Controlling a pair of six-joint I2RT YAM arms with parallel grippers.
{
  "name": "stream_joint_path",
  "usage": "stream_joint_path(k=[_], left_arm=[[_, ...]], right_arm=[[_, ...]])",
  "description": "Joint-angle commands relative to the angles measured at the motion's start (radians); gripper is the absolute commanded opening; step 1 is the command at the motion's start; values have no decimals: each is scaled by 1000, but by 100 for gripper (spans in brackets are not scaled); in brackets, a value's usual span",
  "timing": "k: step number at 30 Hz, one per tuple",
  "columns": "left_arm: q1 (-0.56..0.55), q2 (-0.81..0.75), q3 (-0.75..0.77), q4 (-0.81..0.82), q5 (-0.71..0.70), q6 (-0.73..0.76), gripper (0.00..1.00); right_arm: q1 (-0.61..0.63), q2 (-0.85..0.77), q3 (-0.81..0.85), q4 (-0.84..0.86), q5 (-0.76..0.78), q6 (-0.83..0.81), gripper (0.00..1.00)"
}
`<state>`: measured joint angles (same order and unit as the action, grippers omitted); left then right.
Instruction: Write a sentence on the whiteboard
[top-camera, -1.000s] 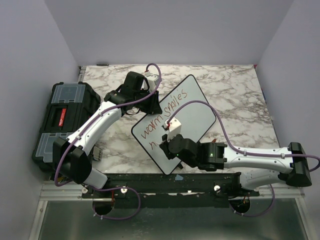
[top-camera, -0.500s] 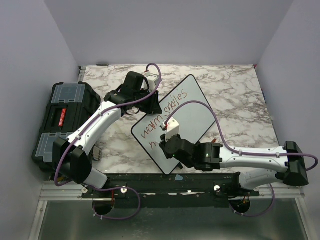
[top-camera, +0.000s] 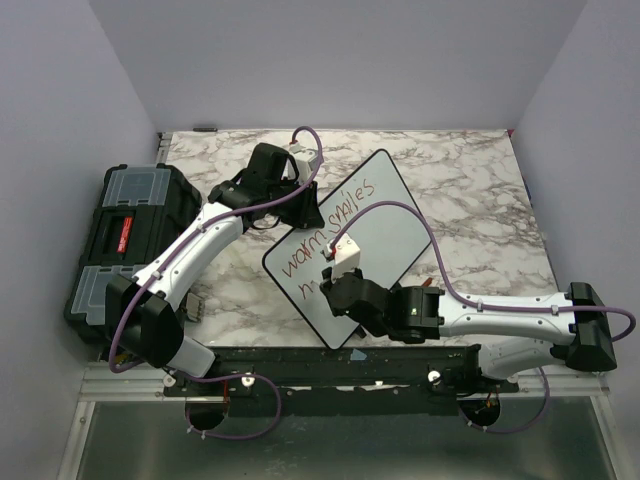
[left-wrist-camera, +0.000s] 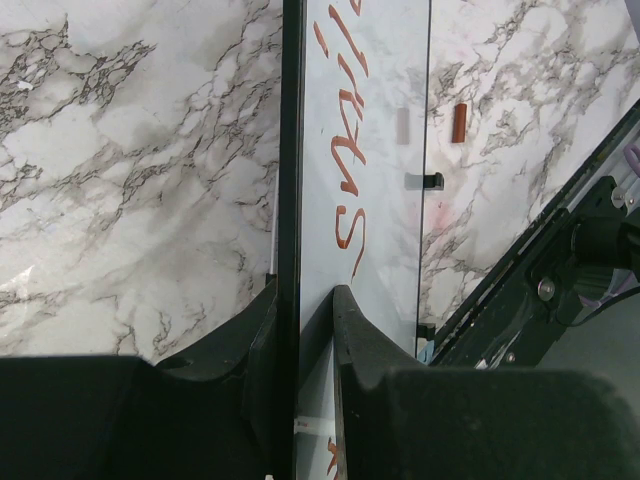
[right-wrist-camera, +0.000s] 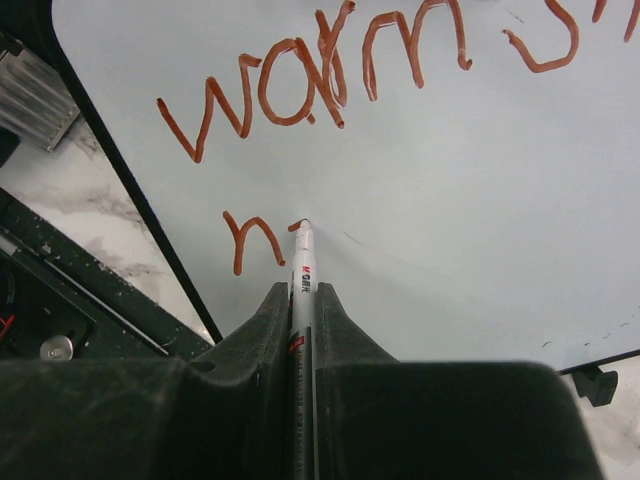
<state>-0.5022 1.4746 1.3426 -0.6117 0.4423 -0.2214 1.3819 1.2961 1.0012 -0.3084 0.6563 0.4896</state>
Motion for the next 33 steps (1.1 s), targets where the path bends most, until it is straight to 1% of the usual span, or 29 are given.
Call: stream_joint_path(k=[1, 10, 15, 26, 33], left_arm=[[-6, 12, -6, -44, -80, 76, 0], [-5, 10, -7, -45, -80, 76, 0], [-6, 9, -7, -45, -80, 76, 0], [-6, 6, -6, -44, -83, 77, 0], [-6, 7, -7, -45, -83, 77, 0]], right_arm=[[-4, 14, 11, -14, 68, 5, 1], [-18, 49, 60, -31, 67, -17, 1], [-19, 53, 79, -23, 40, -34, 1], [-18, 46, 46, -12, -93, -41, 1], [-19, 33, 16, -17, -121, -19, 1]])
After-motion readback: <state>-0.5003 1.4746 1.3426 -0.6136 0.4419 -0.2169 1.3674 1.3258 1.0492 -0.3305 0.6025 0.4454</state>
